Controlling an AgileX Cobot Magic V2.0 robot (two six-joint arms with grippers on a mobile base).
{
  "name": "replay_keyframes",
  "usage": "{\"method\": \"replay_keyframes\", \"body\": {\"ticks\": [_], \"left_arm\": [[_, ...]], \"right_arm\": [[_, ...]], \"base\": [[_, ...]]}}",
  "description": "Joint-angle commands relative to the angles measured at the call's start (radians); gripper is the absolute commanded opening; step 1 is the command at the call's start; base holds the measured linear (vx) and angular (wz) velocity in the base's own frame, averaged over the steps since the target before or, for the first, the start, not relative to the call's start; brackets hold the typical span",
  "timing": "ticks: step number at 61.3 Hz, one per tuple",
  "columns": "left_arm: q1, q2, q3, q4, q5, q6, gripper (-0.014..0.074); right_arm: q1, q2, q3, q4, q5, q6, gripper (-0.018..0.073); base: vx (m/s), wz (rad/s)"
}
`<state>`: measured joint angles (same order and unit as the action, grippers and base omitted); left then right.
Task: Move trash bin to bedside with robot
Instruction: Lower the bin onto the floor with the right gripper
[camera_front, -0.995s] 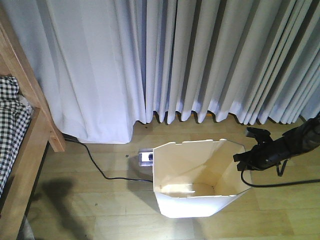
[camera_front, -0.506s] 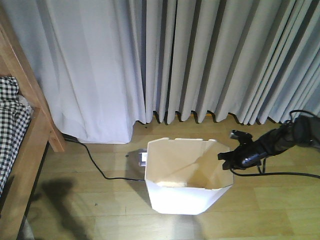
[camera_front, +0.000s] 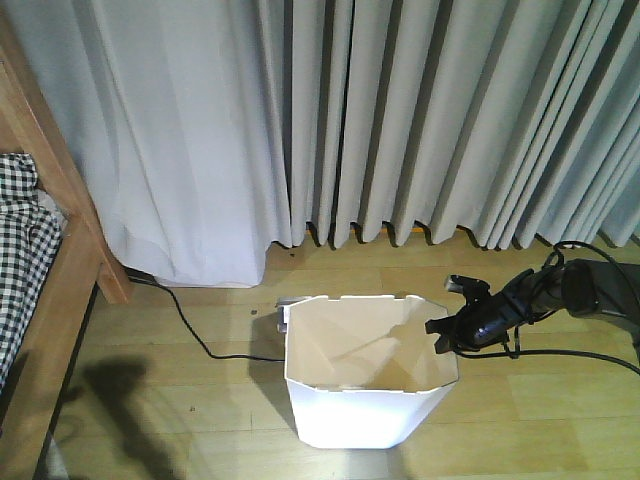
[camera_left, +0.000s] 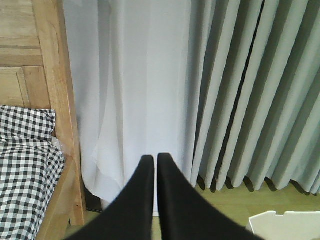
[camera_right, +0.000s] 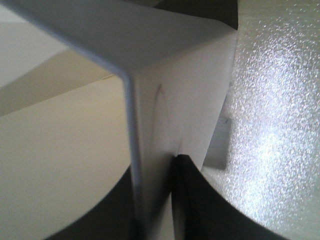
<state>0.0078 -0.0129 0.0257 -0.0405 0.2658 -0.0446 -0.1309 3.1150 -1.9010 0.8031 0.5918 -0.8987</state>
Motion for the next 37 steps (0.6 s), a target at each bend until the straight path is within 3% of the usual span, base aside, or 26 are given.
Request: {"method": "replay_keyframes", "body": {"ticks": [1, 37], "left_arm": [[0.000, -0.014, 0.019, -0.004, -0.069, -0.006, -0.0006], [0.000, -0.014, 0.019, -0.004, -0.069, -0.006, -0.0006]], "right_arm": [[-0.005, -0.070, -0.047, 0.080, 0.112, 0.001, 0.0032], [-0.005, 0.094, -0.310, 0.042, 0.224, 0.046, 0.0073]], "base": [[0.00, 0.00], [0.00, 0.00]]}}
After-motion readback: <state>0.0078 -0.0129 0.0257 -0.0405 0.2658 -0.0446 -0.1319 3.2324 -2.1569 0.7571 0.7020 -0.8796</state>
